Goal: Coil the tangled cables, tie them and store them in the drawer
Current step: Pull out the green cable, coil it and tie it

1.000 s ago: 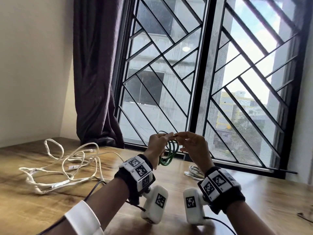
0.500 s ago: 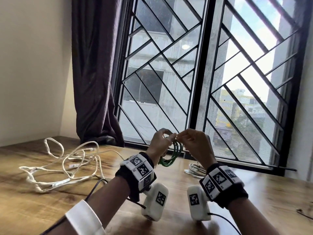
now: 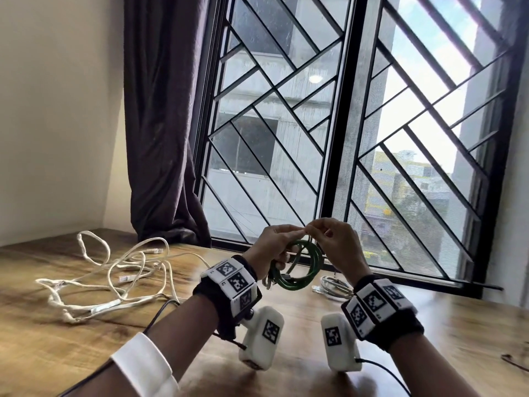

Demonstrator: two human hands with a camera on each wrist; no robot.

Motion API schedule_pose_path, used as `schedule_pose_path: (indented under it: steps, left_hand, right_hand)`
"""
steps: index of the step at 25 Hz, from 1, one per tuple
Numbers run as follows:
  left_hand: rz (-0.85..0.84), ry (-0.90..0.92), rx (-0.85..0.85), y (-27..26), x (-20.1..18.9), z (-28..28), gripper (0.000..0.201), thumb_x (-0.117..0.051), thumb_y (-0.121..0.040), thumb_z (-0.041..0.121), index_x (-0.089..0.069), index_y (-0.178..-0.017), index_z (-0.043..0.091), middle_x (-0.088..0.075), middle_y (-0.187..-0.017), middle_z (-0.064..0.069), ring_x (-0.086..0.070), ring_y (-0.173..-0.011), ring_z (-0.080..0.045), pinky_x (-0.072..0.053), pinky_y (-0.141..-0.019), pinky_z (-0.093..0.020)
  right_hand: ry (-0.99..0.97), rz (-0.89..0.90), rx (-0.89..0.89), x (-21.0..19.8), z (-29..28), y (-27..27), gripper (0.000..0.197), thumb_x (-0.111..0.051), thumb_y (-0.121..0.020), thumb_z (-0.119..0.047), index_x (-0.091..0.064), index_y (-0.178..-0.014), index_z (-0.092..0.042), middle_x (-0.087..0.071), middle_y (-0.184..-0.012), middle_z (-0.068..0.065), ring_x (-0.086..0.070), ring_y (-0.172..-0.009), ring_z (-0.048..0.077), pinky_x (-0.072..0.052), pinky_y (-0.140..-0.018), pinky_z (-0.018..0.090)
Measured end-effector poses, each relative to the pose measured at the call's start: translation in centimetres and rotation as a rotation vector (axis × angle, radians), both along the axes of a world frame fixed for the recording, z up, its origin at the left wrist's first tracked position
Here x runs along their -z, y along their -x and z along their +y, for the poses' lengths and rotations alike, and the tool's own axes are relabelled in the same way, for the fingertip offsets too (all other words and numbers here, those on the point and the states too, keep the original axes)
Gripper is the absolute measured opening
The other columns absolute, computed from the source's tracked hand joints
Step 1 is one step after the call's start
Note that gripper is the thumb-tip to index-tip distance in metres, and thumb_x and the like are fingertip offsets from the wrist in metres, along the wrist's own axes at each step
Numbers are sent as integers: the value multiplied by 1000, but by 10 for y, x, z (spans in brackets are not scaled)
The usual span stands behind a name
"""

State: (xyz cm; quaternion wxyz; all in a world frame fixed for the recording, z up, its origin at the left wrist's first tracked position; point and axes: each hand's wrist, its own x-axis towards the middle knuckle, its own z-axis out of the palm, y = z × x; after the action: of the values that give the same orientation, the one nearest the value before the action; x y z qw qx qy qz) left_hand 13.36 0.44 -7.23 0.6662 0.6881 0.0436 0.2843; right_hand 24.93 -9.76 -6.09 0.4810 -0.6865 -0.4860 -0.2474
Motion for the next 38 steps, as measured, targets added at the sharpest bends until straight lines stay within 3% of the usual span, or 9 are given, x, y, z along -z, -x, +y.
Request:
schedule_pose_path:
  steps: [6,10,13,16,18,23,29,32,38]
  left_hand:
    - [53,13,68,4,-2,5,14,-57,-92,20,-62,-80,18,-46,-48,8,-25,-29,-2,-18,-33,-11]
    - [149,-42,121,3,-2,-1,16,-54,-93,19,-61,-78,18,-44,-46,8,-23,-29,-2,-15,-34,-11]
    - [152,-34,93,0,2,-3,15,-53,-94,19,-60,-80,17,-45,-45,8,-23,-29,-2,-17,-33,-10]
    - [102,23,53,2,1,5,16,-51,-95,20,-56,-79,17,-43,-44,9,-23,-28,-3,-18,-32,-12]
    - [95,12,53,4,0,6,17,-50,-95,20,-54,-79,17,-42,-43,9,-23,-28,-3,-18,-32,-12]
    - [144,-34,157,4,-1,-7,24,-43,-96,19,-48,-72,20,-31,-42,10,-19,-31,-4,-13,-38,-17]
    - [117,-73,242,6,-3,-7,26,-51,-94,38,-52,-75,21,-27,-48,12,-22,-38,-2,-20,-44,-18]
    - [75,-187,264,7,-1,-7,15,-57,-92,29,-63,-89,16,-29,-55,11,-25,-42,-2,-22,-46,-17]
    - [132,-73,126,8,-5,-3,15,-52,-95,19,-66,-99,14,-28,-56,7,-20,-42,-4,-14,-38,-14]
  right_hand:
    - [53,-60,142,-2,-3,7,10,-63,-85,-35,-70,-84,-28,-65,-90,-10,-59,-81,14,-43,-69,29]
    - [-125,141,318,-2,-8,-5,17,-58,-89,-33,-68,-94,-21,-67,-102,2,-61,-96,26,-36,-71,28]
    - [-208,312,10,3,-7,-6,23,-63,-87,-31,-70,-93,-10,-68,-80,4,-64,-74,23,-48,-63,32]
    - [-38,410,-331,5,-2,14,21,-66,-85,-21,-71,-90,-1,-66,-68,5,-61,-53,7,-46,-47,18]
    - [-5,391,-299,6,0,15,19,-68,-84,-20,-72,-87,-2,-68,-67,7,-61,-49,4,-48,-47,18]
    - [-123,323,75,5,-2,-2,24,-67,-83,-36,-72,-69,-17,-70,-64,0,-66,-56,18,-58,-65,43]
    - [-193,373,36,7,-5,-6,25,-65,-84,-38,-72,-72,-17,-71,-69,-1,-66,-59,19,-56,-68,40]
    - [-301,374,6,4,-7,-5,25,-66,-85,-32,-73,-79,-9,-70,-67,-1,-61,-50,12,-51,-58,32]
    - [-469,310,-99,0,-3,4,10,-64,-87,-23,-70,-80,-23,-65,-61,-5,-61,-46,3,-54,-58,33]
